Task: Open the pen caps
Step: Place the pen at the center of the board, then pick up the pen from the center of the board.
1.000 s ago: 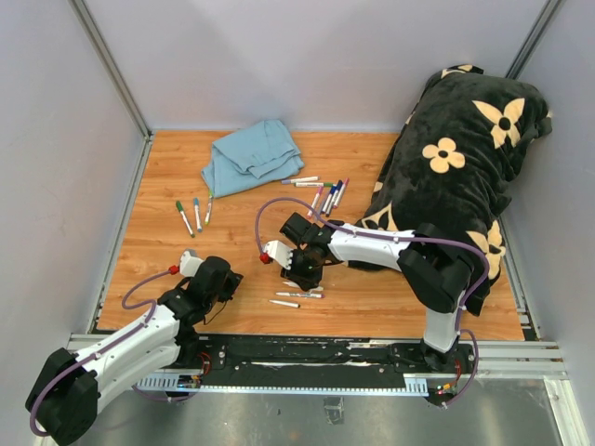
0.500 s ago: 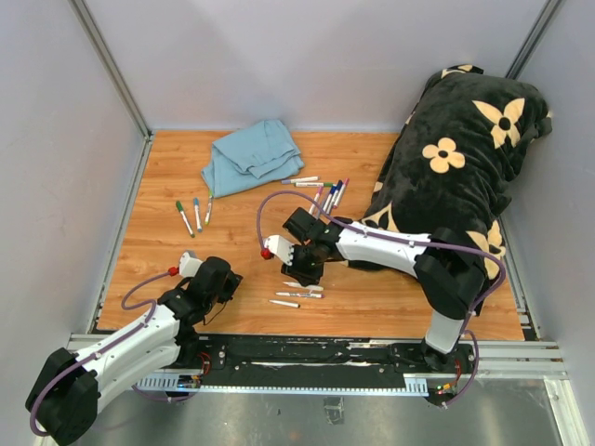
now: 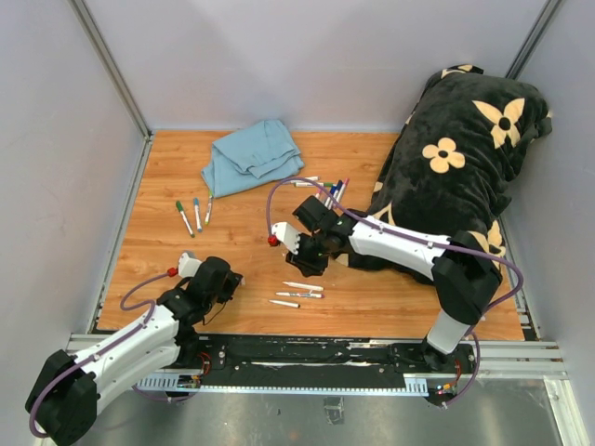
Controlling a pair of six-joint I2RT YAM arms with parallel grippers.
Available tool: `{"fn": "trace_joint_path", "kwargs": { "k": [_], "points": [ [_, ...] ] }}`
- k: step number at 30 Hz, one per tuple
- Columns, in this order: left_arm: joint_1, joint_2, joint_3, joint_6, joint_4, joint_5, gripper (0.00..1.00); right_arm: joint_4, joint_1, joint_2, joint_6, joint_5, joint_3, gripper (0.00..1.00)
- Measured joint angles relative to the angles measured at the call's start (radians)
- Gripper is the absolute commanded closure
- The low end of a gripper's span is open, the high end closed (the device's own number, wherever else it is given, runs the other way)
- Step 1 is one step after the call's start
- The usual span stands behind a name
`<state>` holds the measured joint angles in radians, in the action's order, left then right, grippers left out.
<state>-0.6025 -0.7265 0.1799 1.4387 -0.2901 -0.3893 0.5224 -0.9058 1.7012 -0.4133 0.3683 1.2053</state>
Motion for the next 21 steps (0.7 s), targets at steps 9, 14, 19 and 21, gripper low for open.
{"fn": "trace_joint_path", "kwargs": {
  "k": [9, 14, 19, 21],
  "points": [
    [0.0, 0.039, 0.011, -0.002, -0.037, 0.001, 0.63, 0.001, 0.044, -0.038, -0.002, 0.029, 0.0, 0.67],
    [0.0, 0.076, 0.022, -0.025, -0.045, 0.003, 0.62, 0.004, 0.071, -0.068, -0.003, 0.056, 0.0, 0.67],
    [0.0, 0.093, 0.039, -0.078, -0.051, 0.0, 0.62, 0.004, 0.1, -0.1, -0.003, 0.082, 0.0, 0.67],
    [0.0, 0.091, 0.056, -0.114, -0.061, -0.008, 0.62, 0.004, 0.114, -0.106, -0.003, 0.091, 0.0, 0.67]
  ]
}}
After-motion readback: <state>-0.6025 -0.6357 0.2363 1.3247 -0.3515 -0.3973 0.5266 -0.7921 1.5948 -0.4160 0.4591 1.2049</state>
